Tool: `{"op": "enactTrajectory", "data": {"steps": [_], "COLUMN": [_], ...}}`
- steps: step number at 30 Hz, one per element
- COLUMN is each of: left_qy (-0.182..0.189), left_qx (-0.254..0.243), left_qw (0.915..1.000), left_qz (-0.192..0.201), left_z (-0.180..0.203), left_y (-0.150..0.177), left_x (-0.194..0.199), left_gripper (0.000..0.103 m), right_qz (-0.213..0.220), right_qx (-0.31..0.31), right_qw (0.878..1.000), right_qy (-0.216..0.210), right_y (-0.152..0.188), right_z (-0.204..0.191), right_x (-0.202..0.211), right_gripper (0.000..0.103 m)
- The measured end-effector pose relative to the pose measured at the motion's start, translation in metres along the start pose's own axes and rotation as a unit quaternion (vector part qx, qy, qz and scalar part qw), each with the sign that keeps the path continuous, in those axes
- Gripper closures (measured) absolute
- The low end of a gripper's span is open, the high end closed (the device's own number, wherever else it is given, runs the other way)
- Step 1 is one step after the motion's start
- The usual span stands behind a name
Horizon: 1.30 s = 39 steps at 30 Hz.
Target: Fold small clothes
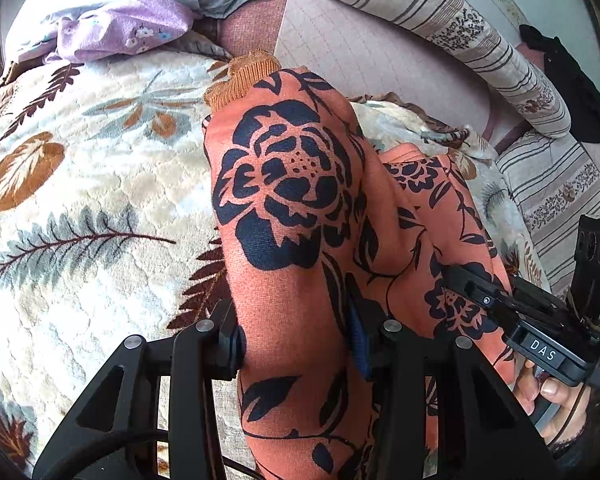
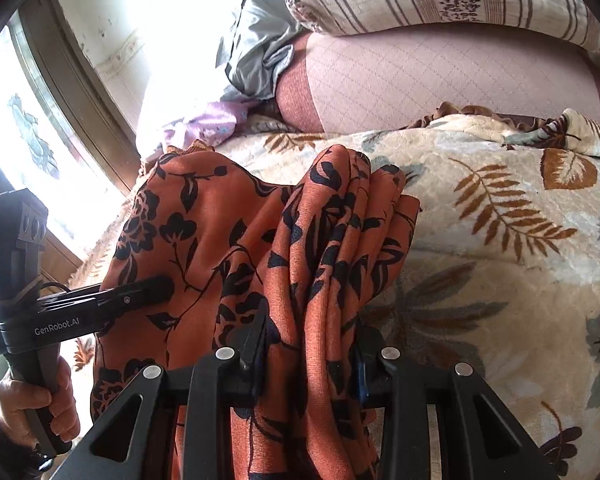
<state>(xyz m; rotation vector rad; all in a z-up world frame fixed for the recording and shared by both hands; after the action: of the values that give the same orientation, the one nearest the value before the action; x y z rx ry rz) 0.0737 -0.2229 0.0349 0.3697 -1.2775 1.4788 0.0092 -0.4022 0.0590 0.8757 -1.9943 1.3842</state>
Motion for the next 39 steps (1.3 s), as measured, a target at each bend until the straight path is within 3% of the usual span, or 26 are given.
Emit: {"op": "enactTrajectory", "data": {"steps": [2,4,6,9,12,14,19,23,26,27,30,34,39], "left_qy": [-0.003,-0.021,-0.009,0.003,0.001,0.003,0.022,0.037,0.004,-0.007,-0.021,-0.035,-0.044], "left_qx": [0.005,0.008,0.027,0.033,0.029,0.038,0.036,0.049,0.035,0.029,0.033,0.023,0.013], "left_qw": [1.0000,0.9997,0.9996,0.9994,0.9995,0.9992,0.9989,0.9978,0.9993,0.9995,0.9992,0.9991,0.9989], "left_qz": [-0.007,-0.007,-0.001,-0.001,-0.012,-0.014,0.020,0.025,0.016,0.008,-0.010,-0.006,0.014], "left_z": [-0.006,-0.015,-0.021,-0.024,-0.024,-0.025,-0.020,-0.017,-0.014,-0.013,-0.014,-0.011,-0.003], "left_y": [0.005,0.010,0.013,0.012,0.012,0.014,0.027,0.048,0.062,0.066,0.076,0.075,0.073], "left_x": [-0.015,-0.029,-0.035,-0.034,-0.025,-0.013,0.030,0.039,0.026,0.019,0.001,-0.005,0.012], "left_gripper": [0.062,0.055,0.049,0.048,0.048,0.049,0.049,0.049,0.049,0.049,0.047,0.046,0.046], "right_qz": [-0.002,-0.010,-0.015,-0.021,-0.021,-0.021,-0.024,-0.027,-0.037,-0.038,-0.038,-0.037,-0.034], "right_qx": [0.003,0.005,0.004,-0.006,0.001,0.014,0.023,0.003,0.001,0.006,0.017,0.038,0.035], "right_qw": [1.000,1.000,0.999,0.999,0.998,0.998,0.998,0.999,0.999,0.999,0.998,0.996,0.996], "right_qy": [0.013,0.029,0.044,0.041,0.051,0.060,0.048,0.033,0.024,0.031,0.051,0.078,0.079], "right_y": [0.005,0.012,0.020,0.029,0.028,0.028,0.039,0.057,0.071,0.075,0.078,0.081,0.080], "right_z": [0.004,0.008,0.015,0.025,0.027,0.025,0.028,0.030,0.025,0.025,0.025,0.024,0.026], "right_x": [-0.010,-0.023,-0.034,-0.044,-0.043,-0.038,-0.016,0.002,0.001,-0.001,-0.006,-0.012,-0.008], "right_gripper": [0.072,0.071,0.070,0.066,0.057,0.056,0.054,0.044,0.045,0.056,0.066,0.067,0.064]}}
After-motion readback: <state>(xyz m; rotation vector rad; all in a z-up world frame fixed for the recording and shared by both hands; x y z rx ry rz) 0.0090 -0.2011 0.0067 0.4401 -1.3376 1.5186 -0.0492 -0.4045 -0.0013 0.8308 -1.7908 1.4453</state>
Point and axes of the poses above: each gripper's, at about its wrist camera, not at the fingertips, and x roughly against the way its jaws point, z to its right, y to its underside, the point moved 7 cm from there along -x, roughly the way its jaws point, and after that the axes turned 6 degrees about y, right-handed, at the moved point
